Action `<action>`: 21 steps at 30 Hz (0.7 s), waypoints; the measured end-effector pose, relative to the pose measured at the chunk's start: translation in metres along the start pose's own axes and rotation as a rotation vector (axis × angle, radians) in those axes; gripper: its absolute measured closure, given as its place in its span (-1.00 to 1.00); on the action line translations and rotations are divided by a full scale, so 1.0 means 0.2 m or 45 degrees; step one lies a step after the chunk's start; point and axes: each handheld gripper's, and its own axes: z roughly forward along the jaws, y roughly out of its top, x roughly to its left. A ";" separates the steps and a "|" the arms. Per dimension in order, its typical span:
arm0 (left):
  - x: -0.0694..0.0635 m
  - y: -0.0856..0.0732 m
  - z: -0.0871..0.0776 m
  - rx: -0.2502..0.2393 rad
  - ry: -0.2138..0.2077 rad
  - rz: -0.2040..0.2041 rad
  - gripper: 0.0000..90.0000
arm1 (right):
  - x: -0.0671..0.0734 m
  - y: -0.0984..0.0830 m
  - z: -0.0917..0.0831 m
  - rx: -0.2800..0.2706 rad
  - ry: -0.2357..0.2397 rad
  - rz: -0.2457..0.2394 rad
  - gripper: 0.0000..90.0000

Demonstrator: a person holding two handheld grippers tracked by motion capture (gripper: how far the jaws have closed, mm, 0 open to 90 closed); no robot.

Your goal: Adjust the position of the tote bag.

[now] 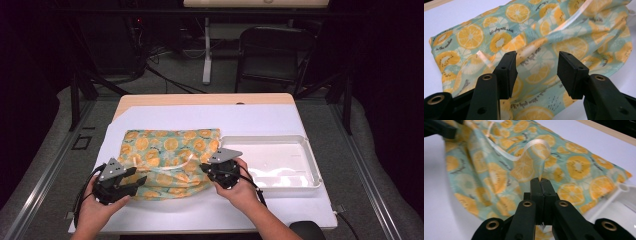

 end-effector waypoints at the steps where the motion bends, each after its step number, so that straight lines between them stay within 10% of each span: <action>1: 0.00 0.00 0.00 0.000 0.002 -0.006 0.10 | -0.01 0.00 0.01 0.007 -0.005 0.018 1.00; 21: 0.05 0.00 -0.03 -0.036 0.065 0.009 0.05 | -0.05 -0.02 0.10 0.112 -0.009 0.056 0.96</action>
